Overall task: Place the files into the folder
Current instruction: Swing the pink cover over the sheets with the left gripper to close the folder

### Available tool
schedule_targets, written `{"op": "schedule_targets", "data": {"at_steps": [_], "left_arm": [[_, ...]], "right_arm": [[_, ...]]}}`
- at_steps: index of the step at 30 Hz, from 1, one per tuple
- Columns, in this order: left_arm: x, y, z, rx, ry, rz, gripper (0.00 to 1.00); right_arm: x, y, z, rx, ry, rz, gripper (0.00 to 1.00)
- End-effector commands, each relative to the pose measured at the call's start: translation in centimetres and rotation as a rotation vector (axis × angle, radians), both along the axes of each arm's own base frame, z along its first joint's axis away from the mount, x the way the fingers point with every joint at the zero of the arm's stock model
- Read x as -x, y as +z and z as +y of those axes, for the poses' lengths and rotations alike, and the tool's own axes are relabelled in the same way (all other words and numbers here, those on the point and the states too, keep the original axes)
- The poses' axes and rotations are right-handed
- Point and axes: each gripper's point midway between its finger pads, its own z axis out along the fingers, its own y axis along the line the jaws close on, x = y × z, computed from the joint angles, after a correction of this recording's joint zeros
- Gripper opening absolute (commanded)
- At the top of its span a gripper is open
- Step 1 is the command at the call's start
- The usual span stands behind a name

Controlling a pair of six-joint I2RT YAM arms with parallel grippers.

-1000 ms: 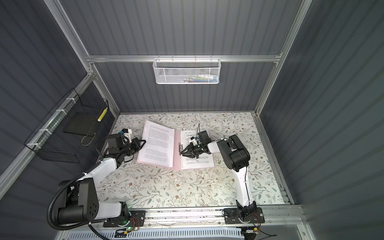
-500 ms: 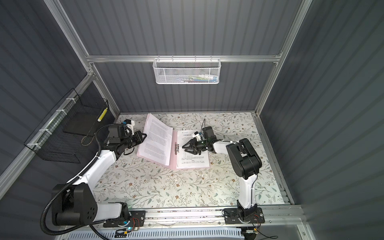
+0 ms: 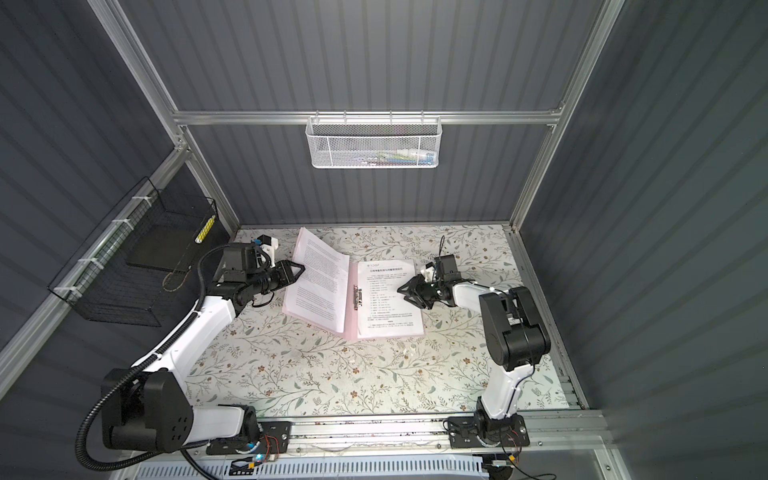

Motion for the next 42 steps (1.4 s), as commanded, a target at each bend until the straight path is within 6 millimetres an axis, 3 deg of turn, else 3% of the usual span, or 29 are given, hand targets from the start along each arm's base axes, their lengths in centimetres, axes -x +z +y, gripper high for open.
{"op": "schedule_targets", "data": {"at_steps": [1,5,10,18,25,29,34,36,42], "left_arm": [[0.4,3.1,-1.5,0.105,-0.037,-0.049,0.38],[0.4,4.7,-2.3,0.164,-0.05,-0.078,0.38],[0.1,6.6,-4.3,0.286,-0.096,-0.085,0.4],[0.2,5.4,-11.4,0.379,-0.205,-0.038,0.38],[0.2,4.8,-16.5,0.393,-0.267,-0.051,0.37],[0.0,4.0,-18.9,0.389,-0.288,-0.033,0.39],[0.2,4.7,-21.2,0.394,-0.296,-0.047,0.46],[0.4,5.1,-22.3,0.389,-0.319,-0.043,0.52],[1.6,5.0,-25.3,0.41,-0.37,-0.022,0.55]], "right_arm": [[-0.4,-0.8,-3.0,0.14,-0.065,-0.042,0.44],[-0.8,-1.2,-4.7,0.177,-0.102,-0.048,0.45],[-0.8,-1.0,-4.8,0.123,-0.106,-0.07,0.45],[-0.4,-1.1,-4.4,-0.003,-0.118,-0.079,0.46],[0.1,-0.6,-5.4,-0.025,-0.139,-0.097,0.46],[0.3,-0.9,-6.5,-0.021,-0.163,-0.086,0.46],[0.6,-2.1,-8.4,0.056,-0.22,-0.05,0.46],[0.9,-2.6,-9.6,0.135,-0.256,-0.031,0.48],[2.0,-2.9,-12.9,0.244,-0.368,-0.044,0.51]]}}
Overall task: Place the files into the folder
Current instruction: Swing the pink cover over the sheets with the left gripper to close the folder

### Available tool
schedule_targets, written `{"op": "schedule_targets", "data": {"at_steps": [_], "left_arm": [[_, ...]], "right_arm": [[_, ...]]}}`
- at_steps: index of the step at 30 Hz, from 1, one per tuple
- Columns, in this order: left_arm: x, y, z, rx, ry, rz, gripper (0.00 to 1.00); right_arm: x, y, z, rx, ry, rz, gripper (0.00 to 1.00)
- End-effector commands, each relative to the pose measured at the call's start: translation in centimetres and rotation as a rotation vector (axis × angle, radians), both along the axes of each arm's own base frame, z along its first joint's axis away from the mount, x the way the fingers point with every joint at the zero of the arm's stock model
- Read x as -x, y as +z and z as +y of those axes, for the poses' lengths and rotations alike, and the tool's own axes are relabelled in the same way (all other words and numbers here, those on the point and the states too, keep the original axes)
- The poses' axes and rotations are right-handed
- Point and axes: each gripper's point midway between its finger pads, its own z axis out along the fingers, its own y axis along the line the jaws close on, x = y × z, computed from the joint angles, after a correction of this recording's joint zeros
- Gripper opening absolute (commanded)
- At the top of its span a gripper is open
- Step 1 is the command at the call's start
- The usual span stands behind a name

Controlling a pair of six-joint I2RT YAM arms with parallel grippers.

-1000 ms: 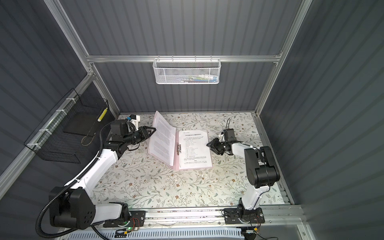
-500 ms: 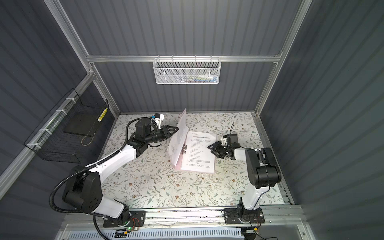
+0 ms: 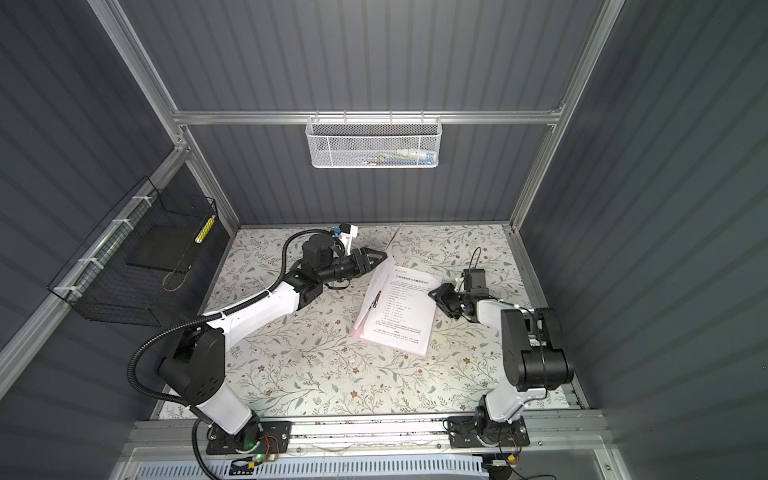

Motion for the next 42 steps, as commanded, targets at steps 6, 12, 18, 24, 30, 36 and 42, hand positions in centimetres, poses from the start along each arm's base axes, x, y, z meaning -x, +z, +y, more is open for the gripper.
{"op": "schedule_targets", "data": {"at_steps": [6,12,18,24,30,36,42], "left_arm": [[1.7,-0.1,-6.1,0.018,-0.111,0.017,0.55],[3.7,-0.8,-11.5,0.008,-0.208,0.029,0.54],[4.0,-3.5,-12.5,-0.018,-0.206,0.055,0.52],[3.7,-6.3,-13.6,-0.082,-0.222,0.05,0.51],[3.1,-10.4,-14.7,-0.136,-0.265,0.056,0.5],[2.6,-13.9,-15.2,-0.19,-0.277,0.046,0.48],[2.3,-16.5,-14.3,-0.277,-0.269,0.014,0.47]], "right_arm": [[1.7,-1.0,-3.0,0.018,-0.086,0.021,0.52],[2.9,-1.2,-4.7,0.026,-0.159,0.04,0.52],[4.7,-1.1,-7.0,0.038,-0.243,0.041,0.52],[5.1,0.4,-7.7,0.091,-0.243,-0.006,0.53],[4.3,-0.4,-6.6,0.026,-0.194,0.025,0.53],[4.4,-1.4,-7.0,0.018,-0.225,0.061,0.53],[3.4,-1.7,-7.0,0.019,-0.214,0.071,0.53]]}}
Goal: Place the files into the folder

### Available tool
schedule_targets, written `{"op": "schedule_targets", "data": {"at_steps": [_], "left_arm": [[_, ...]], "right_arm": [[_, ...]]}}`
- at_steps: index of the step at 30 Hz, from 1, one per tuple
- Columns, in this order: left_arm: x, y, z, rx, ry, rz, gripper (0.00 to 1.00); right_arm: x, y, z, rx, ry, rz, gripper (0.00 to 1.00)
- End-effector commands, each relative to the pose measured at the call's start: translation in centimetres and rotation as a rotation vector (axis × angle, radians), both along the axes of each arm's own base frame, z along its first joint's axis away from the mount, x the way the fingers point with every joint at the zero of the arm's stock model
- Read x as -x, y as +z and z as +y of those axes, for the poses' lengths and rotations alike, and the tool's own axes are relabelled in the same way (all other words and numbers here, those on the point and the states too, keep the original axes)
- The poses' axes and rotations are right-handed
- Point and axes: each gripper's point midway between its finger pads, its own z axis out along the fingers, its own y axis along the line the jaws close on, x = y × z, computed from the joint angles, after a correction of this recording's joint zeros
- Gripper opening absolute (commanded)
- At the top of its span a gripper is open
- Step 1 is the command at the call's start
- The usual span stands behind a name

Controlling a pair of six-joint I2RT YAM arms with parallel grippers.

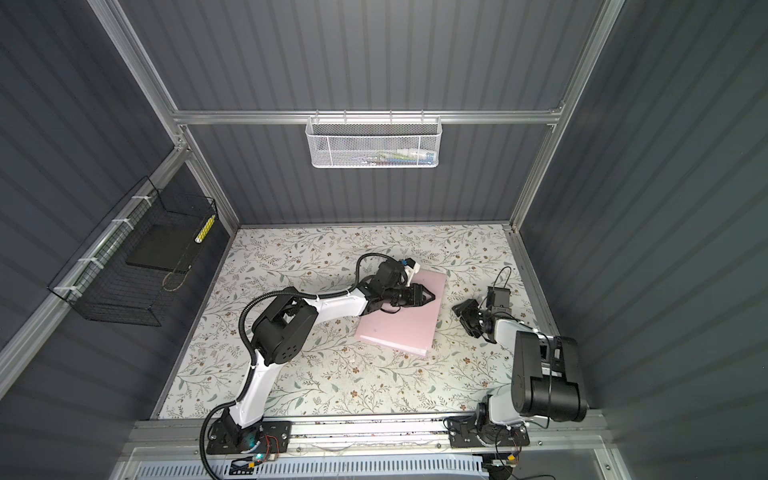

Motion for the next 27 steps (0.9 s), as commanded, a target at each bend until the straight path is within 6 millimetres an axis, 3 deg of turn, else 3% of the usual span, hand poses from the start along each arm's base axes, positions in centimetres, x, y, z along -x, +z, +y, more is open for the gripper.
{"op": "schedule_targets", "data": {"at_steps": [1,7,13,15,16,27], "left_arm": [[-0.7,-0.3,0.4,-0.048,-0.009,-0.083,0.47],[-1.8,-2.7,2.3,-0.118,0.046,-0.11,0.46],[-1.8,-5.0,4.4,-0.178,0.08,-0.107,0.46],[-2.1,-4.9,4.7,-0.171,0.09,-0.105,0.46],[-1.6,-6.0,5.6,-0.188,0.092,-0.085,0.46],[-2.0,-4.0,6.8,-0.194,0.101,-0.135,0.49]], "right_arm": [[-1.3,0.3,0.2,-0.019,0.019,-0.004,0.53],[-3.8,-0.5,2.6,-0.046,0.103,0.023,0.53],[-6.2,-0.5,5.1,-0.028,0.16,0.04,0.53],[-6.7,-0.6,5.9,-0.019,0.179,0.055,0.53],[-7.1,-0.8,6.4,-0.015,0.193,0.063,0.53],[-10.0,-1.5,11.4,0.037,0.335,0.103,0.52]]}}
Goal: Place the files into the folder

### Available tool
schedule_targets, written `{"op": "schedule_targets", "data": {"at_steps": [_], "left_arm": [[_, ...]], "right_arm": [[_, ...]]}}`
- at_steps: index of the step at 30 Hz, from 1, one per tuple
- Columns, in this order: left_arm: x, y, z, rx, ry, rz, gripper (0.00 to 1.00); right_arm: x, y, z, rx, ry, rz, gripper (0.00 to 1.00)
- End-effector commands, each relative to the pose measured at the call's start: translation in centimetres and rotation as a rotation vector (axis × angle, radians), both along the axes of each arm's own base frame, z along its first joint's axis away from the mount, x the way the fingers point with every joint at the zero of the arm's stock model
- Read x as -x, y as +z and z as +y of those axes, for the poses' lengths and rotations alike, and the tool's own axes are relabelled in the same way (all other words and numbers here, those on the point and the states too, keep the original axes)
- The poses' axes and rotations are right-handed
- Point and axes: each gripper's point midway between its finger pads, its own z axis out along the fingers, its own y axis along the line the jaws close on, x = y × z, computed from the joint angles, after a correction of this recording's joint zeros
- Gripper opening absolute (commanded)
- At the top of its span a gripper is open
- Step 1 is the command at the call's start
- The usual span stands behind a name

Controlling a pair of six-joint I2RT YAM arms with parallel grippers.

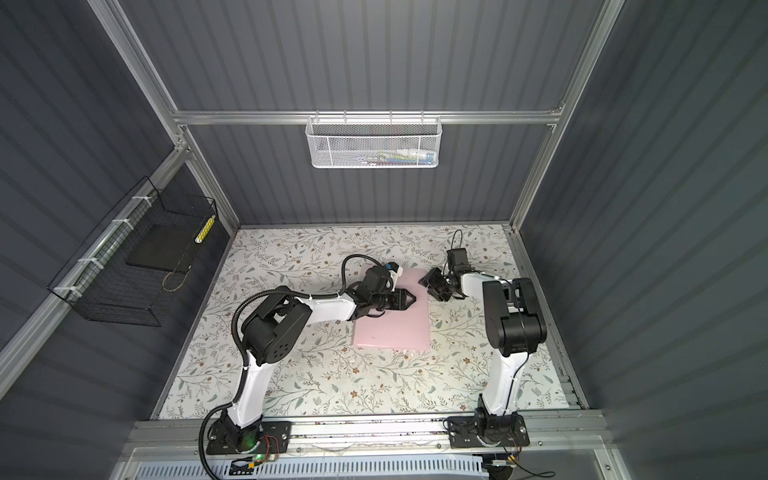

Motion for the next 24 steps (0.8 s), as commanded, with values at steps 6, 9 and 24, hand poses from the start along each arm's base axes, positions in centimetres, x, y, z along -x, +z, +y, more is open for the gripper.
{"op": "schedule_targets", "data": {"at_steps": [6,9,24], "left_arm": [[-0.6,-0.5,3.3,-0.046,0.042,0.01,0.49],[-1.3,0.6,4.6,-0.059,0.066,-0.029,0.52],[-3.1,11.2,17.9,-0.423,0.379,-0.4,1.0]], "right_arm": [[0.8,-0.3,1.3,0.038,0.028,0.041,0.52],[0.6,1.3,1.0,0.061,0.03,0.0,0.52],[2.7,15.0,-3.0,0.322,0.073,-0.34,0.66]]}}
